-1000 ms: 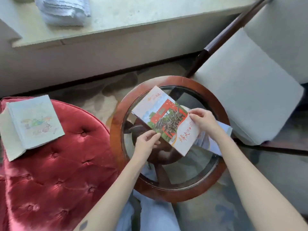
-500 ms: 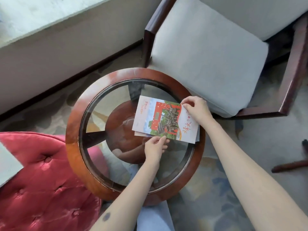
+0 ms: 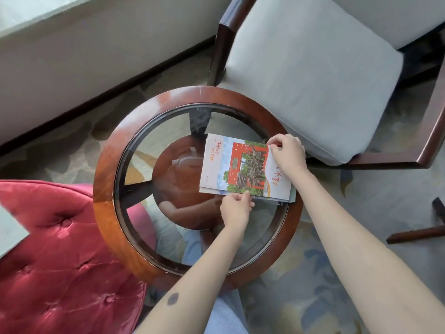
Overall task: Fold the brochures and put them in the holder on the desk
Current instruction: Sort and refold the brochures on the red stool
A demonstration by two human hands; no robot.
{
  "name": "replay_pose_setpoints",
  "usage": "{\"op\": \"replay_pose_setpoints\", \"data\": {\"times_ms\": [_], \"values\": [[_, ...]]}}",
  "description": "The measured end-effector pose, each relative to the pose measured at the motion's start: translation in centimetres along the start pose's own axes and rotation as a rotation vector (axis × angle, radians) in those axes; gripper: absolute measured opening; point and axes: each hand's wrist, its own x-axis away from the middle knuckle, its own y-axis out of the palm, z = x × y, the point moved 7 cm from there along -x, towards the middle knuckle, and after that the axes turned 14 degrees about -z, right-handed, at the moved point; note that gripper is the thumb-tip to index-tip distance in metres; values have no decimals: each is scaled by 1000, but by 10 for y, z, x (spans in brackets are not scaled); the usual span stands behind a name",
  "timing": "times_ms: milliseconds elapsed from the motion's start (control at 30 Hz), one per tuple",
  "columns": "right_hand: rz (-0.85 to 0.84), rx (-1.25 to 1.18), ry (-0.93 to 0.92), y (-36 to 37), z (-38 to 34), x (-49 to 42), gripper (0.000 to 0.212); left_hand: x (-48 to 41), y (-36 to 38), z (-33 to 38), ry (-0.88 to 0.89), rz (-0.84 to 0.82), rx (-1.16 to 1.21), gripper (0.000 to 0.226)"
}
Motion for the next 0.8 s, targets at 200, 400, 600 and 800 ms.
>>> {"op": "replay_pose_setpoints", "data": {"times_ms": [200, 400, 600, 800], "values": [[97, 37, -9, 1, -49, 3, 26, 8, -29, 24, 87, -73, -14, 41], [57, -3, -218, 44, -177, 11, 29, 22, -125, 50, 287, 101, 141, 39], [-63, 33, -462, 114, -308, 41, 29, 52, -255, 28, 388, 350, 355, 38], [-263, 76, -608, 199, -388, 91, 30, 95, -370, -32, 393, 584, 559, 36]]}}
